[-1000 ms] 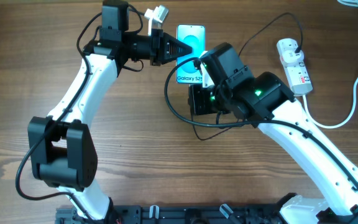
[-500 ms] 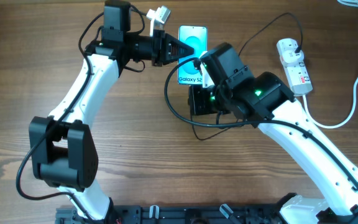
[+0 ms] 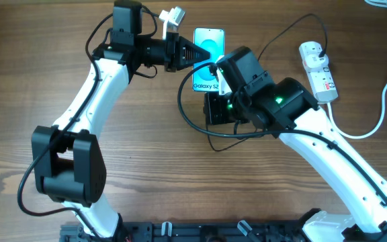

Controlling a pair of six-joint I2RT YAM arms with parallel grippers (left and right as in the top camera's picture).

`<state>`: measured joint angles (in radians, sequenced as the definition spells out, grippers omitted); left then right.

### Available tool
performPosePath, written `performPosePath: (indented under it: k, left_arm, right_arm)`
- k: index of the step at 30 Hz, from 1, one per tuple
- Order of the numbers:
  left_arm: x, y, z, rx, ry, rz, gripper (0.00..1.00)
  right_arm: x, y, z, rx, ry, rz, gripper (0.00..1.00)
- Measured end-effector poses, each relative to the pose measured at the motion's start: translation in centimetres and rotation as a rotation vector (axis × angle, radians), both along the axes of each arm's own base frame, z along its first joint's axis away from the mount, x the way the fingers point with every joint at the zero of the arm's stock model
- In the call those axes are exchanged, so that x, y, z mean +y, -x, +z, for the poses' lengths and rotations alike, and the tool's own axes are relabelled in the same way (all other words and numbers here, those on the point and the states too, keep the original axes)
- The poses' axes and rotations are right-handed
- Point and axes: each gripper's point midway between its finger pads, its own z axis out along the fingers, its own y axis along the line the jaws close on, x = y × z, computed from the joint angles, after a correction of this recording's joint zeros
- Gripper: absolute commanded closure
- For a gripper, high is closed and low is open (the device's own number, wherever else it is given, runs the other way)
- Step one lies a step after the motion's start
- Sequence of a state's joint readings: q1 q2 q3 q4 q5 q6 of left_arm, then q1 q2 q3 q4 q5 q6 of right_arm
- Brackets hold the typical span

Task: Plug charger to phone and switch on socket

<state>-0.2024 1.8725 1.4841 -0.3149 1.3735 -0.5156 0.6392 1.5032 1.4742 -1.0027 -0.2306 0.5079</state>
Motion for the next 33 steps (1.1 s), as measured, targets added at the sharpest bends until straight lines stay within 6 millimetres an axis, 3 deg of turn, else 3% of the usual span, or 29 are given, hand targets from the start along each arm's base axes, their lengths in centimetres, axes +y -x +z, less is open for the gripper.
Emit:
performPosePath:
  k: [33]
  left_arm:
    - [0.74,0.14,-0.94,0.035,-0.034,0.021,0.95]
  right_arm:
    - [0.65,-0.19,0.35,-0.026,-0.014,0.013,0.95]
